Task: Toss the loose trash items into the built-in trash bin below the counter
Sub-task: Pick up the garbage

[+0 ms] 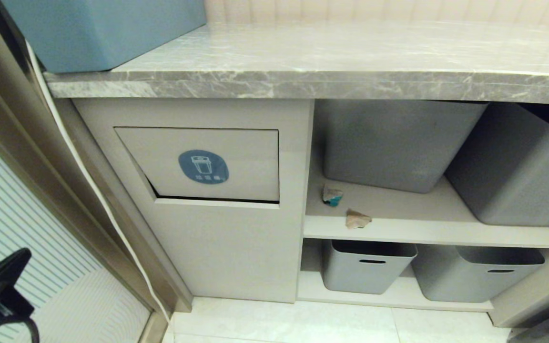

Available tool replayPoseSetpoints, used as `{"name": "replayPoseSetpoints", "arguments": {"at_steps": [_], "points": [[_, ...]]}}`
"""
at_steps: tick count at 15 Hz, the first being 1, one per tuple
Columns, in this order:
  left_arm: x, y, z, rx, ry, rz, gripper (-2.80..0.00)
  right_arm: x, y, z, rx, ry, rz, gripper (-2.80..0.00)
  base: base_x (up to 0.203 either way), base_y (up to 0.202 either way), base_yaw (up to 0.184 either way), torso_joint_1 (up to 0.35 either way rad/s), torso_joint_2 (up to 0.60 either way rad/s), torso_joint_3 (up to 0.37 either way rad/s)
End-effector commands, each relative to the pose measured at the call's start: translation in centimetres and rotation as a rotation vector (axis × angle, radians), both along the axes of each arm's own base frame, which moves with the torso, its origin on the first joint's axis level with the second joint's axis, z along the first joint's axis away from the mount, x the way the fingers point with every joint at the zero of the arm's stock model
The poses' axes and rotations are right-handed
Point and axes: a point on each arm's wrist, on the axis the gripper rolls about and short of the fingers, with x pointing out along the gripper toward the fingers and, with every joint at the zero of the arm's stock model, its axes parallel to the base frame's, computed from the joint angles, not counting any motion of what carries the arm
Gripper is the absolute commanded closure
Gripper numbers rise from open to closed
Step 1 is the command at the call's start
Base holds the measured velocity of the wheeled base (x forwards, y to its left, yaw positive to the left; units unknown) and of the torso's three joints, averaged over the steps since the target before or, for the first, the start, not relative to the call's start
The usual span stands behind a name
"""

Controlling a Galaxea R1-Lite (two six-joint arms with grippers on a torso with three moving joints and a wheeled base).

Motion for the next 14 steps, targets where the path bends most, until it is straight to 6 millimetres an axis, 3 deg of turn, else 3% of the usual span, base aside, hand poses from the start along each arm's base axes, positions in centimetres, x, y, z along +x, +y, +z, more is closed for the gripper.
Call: {"name": "replayPoseSetpoints", "arguments": {"at_steps": [1, 7, 10, 14], "points": [[-2.8, -0.5, -0.9, -0.001, 0.069, -0.033, 0.00, 0.0, 0.0, 0.0, 0.000, -0.002, 0.001, 0.00, 0.000, 0.000, 0.000, 0.000, 0.00, 0.000], [-12.1, -1.4, -5.0, 0.078, -0.036, -0.126, 0.00, 0.0, 0.0, 0.0, -0.001, -0.001, 0.001, 0.00, 0.000, 0.000, 0.000, 0.000, 0.00, 0.000], [-13.1, -1.3, -7.2, 0.089, 0.016, -0.144, 0.00, 0.0, 0.0, 0.0, -0.002, -0.001, 0.001, 0.00, 0.000, 0.000, 0.000, 0.000, 0.00, 0.000], [-13.1, -1.3, -7.3, 0.094, 0.020, -0.147, 0.00, 0.0, 0.0, 0.0, 0.000, -0.002, 0.001, 0.00, 0.000, 0.000, 0.000, 0.000, 0.00, 0.000]]}}
